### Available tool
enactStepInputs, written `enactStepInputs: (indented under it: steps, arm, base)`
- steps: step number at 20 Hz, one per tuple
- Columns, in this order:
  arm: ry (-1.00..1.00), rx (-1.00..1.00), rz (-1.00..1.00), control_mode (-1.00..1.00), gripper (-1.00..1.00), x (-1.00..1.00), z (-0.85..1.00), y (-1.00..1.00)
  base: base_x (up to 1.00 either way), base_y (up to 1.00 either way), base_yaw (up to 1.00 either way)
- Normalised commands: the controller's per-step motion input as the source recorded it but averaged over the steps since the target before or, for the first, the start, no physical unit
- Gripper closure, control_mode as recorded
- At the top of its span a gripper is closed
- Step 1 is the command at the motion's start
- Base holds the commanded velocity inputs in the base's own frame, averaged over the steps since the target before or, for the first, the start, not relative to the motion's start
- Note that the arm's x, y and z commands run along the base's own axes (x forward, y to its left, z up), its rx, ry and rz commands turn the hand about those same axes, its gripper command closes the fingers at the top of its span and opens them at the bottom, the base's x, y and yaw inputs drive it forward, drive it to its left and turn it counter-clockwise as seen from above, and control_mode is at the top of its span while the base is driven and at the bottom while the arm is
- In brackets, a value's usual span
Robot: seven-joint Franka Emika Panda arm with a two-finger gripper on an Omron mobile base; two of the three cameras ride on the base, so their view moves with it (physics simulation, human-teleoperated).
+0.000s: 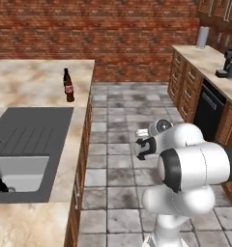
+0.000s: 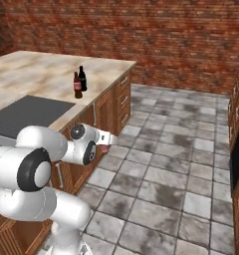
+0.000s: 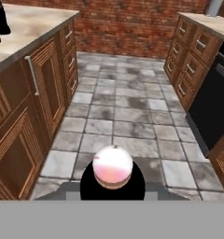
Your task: Place the large bottle from the dining counter next to the other large bottle outside the sink, and place the small bottle from the dining counter next to the other small bottle inside the sink.
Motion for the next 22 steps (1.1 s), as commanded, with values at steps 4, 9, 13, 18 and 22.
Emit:
enactStepInputs:
  steps: [4, 9, 13, 18, 22]
  arm:
    - [0.0, 0.0, 0.0, 1.0, 1.0, 0.0, 0.0, 0.0]
    - [0.0, 0.0, 0.0, 1.0, 1.0, 0.0, 0.0, 0.0]
    - [0.0, 0.0, 0.0, 1.0, 1.0, 0.0, 0.0, 0.0]
    - [0.0, 0.0, 0.0, 1.0, 1.0, 0.0, 0.0, 0.0]
    - [0.0, 0.0, 0.0, 1.0, 1.0, 0.0, 0.0, 0.0]
  base:
    - [0.18, -0.19, 0.2]
    - [0.0, -0.13, 0.33]
    - [-0.15, -0.18, 0.44]
    - [-0.11, -0.44, 0.41]
    - [-0.18, -0.54, 0.36]
